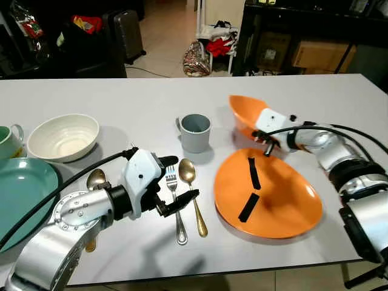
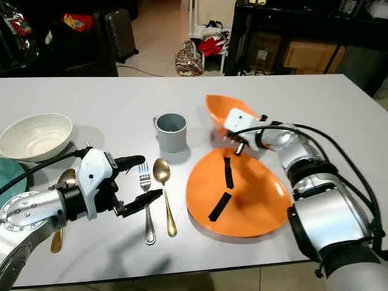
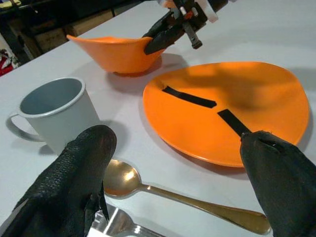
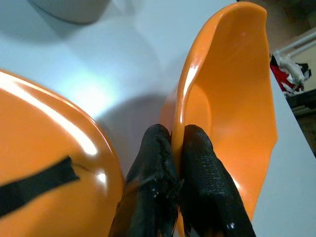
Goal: Setting the table
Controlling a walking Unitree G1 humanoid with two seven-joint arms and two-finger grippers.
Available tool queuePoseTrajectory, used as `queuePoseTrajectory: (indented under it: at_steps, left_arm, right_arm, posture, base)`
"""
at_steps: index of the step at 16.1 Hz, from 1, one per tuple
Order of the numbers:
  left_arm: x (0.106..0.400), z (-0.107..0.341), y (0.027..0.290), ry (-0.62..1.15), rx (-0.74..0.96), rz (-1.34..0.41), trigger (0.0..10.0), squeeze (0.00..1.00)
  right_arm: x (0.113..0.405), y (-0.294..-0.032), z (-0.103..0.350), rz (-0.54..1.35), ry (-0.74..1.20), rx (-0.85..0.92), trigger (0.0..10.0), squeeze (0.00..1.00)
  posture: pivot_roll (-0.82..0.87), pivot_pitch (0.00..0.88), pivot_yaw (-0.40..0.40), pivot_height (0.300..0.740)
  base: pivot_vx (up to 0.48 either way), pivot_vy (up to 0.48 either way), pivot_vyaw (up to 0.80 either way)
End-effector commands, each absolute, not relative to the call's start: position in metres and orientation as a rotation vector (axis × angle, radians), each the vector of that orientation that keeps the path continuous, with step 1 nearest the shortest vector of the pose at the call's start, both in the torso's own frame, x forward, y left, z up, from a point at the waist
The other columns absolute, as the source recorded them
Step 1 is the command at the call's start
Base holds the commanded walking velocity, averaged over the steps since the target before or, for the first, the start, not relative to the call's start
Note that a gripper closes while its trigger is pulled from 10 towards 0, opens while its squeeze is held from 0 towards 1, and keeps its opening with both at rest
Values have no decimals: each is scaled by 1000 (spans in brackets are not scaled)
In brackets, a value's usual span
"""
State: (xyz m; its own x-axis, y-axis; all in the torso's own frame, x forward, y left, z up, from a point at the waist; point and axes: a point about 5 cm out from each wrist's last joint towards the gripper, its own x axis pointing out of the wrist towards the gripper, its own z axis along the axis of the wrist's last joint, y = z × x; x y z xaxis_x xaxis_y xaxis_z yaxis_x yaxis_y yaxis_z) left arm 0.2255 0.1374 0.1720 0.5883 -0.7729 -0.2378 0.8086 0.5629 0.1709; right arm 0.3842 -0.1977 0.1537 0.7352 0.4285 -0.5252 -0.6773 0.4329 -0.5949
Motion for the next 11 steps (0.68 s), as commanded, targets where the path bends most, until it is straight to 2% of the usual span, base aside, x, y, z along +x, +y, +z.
queuePoseTrajectory:
  at_steps: [1,7,11]
  left_arm:
    - [229,172,134,129,287,-948,10000,0]
    - [242,175,136,71,291,-897,10000,0]
    - [246,174,132,45,284,-886,10000,0]
  right_arm:
    - [386,-205,163,682,289,-890,0,0]
    - [385,-215,183,706,202,-926,0,0]
    - [379,-217,204,819,125,-1049,0,0]
  posture:
    - [-27,0,36,740]
    - [-64,0,29,740]
    - [-92,0,21,740]
  base:
    - [0,0,0]
    - [0,0,0]
    - [0,0,0]
